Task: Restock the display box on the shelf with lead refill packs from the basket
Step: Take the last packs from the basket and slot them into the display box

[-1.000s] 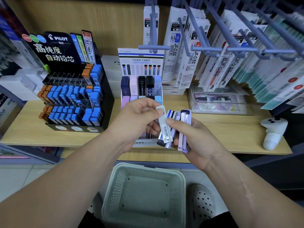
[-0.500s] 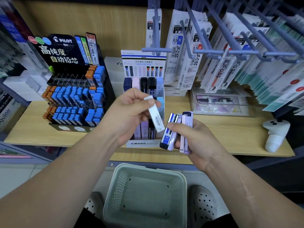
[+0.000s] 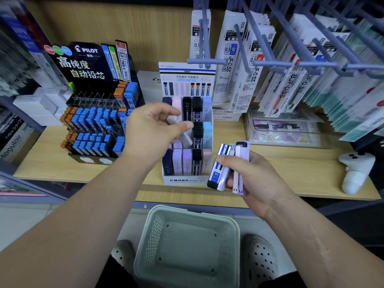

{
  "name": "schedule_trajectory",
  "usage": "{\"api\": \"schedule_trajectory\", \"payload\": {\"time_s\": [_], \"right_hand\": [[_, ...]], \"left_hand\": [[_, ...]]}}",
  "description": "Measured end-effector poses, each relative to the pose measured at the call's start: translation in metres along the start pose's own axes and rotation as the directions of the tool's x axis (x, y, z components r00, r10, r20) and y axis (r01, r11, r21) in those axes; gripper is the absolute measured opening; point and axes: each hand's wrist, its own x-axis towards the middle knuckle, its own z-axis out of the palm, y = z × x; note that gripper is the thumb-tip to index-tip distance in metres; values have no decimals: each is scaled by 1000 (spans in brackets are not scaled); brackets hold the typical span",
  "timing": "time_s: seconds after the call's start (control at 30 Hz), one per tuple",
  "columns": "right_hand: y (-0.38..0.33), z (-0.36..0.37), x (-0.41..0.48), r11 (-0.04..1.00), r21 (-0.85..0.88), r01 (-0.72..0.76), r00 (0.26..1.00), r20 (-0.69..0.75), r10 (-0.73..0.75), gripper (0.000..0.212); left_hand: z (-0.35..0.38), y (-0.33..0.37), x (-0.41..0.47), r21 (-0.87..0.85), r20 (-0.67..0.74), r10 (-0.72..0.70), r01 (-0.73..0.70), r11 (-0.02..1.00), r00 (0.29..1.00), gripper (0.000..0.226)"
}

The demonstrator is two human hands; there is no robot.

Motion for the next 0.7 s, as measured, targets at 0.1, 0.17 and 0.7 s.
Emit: {"api": "schedule_trajectory", "payload": {"time_s": [0.1, 0.17, 0.7], "right_hand": [[0, -1, -1, 1000, 2, 0, 1000, 0, 0, 8], [-1, -2, -2, 1000, 4, 2, 1000, -1, -2, 7], [-1, -4, -3, 1000, 6, 20, 1000, -1, -20, 7]], "left_hand": [[2, -2, 2, 23, 4, -19, 19, 1000, 1000, 26], [3, -3, 2, 31, 11, -24, 23, 999, 1000, 24], [0, -8, 2, 383, 121, 193, -225, 896, 974, 20]]}}
